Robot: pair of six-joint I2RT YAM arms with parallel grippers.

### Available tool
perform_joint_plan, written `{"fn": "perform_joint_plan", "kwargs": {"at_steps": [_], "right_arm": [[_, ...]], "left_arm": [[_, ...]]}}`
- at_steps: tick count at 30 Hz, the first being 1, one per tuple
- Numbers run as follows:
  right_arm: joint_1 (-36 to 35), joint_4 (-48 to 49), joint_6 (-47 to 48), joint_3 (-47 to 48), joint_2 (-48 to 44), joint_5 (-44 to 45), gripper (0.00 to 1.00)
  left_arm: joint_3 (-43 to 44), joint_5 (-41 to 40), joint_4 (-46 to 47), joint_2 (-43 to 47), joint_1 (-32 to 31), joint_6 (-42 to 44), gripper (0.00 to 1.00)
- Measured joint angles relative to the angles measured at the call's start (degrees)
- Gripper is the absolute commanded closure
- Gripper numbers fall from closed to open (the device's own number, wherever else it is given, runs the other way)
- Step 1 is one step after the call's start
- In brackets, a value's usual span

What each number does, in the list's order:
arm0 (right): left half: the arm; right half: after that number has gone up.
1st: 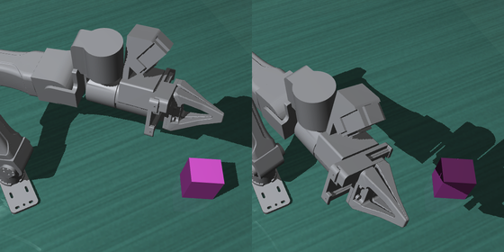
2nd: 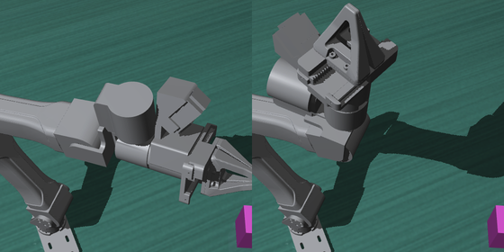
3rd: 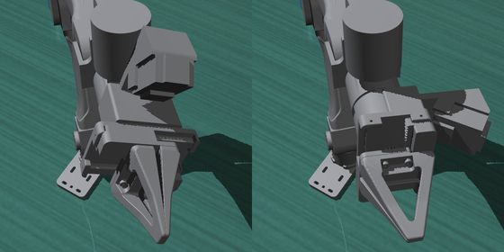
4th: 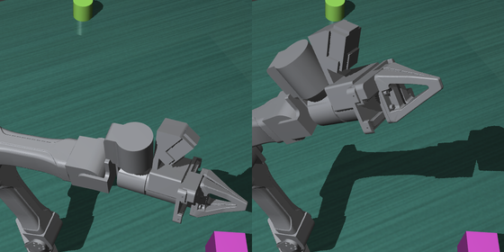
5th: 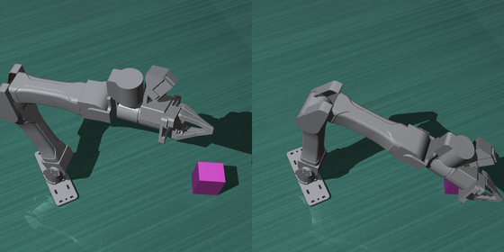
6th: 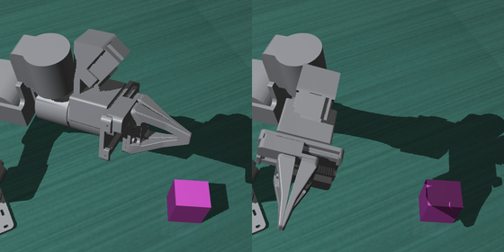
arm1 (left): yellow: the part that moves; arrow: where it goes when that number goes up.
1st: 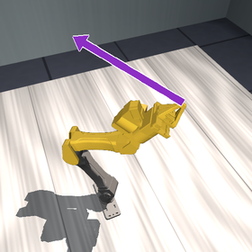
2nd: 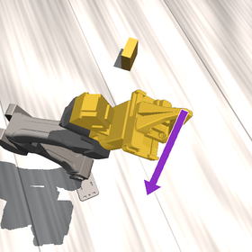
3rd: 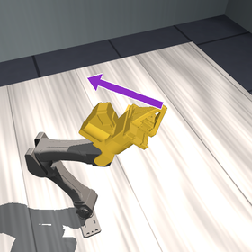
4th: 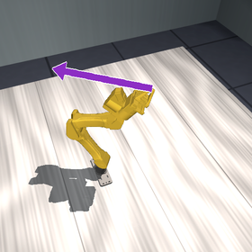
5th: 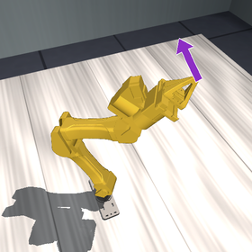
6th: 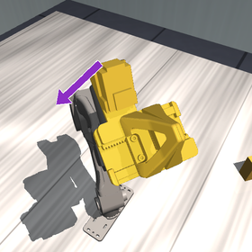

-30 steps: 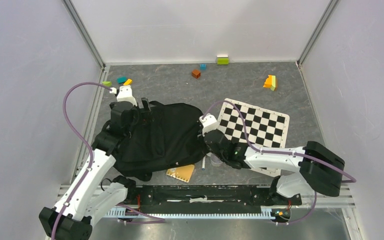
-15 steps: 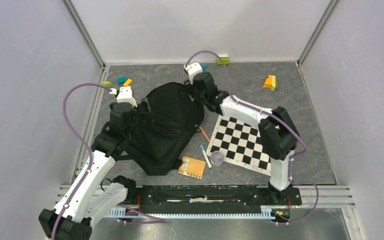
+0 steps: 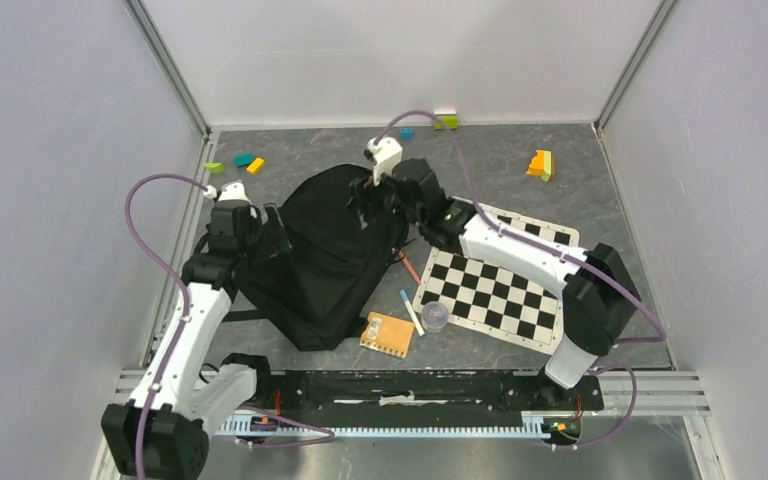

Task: Pack the student bag
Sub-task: Adjust the student bag at the center of the board, then unzip the student bag at the center of the board.

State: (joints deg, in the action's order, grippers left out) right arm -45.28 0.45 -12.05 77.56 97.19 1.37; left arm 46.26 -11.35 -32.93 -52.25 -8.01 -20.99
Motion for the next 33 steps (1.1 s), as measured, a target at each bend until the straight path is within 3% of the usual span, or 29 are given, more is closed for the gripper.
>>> {"fn": "perform_joint_plan", "kwargs": {"at_steps": [3, 9, 17, 24, 33], "right_arm": [[-5.7, 1.6, -4.9, -3.2, -1.2, -0.8, 0.30], [-14.9, 3.5, -13.6, -4.2, 0.6, 0.0, 0.38], [-18.6, 2.7, -16.6, 3.0, 10.3, 9.7, 0.46], [-19.3, -1.3, -14.6, 15.3, 19.7, 18.5, 0.45], [-21.9, -2.0, -10.3, 22.6, 26.4, 23.7, 0.45]], "left_arm": [[0.3, 2.6, -1.4, -3.1, 4.7, 0.1, 0.04], [0.3, 9.8, -1.6, -7.6, 12.2, 0.5, 0.22], [0.2, 15.1, -1.3, -11.4, 12.9, 3.4, 0.54], [0.1, 16.9, -1.2, -11.4, 13.0, 4.0, 0.67], [0.0, 17.7, -1.0, -11.4, 13.0, 4.0, 0.94]]}}
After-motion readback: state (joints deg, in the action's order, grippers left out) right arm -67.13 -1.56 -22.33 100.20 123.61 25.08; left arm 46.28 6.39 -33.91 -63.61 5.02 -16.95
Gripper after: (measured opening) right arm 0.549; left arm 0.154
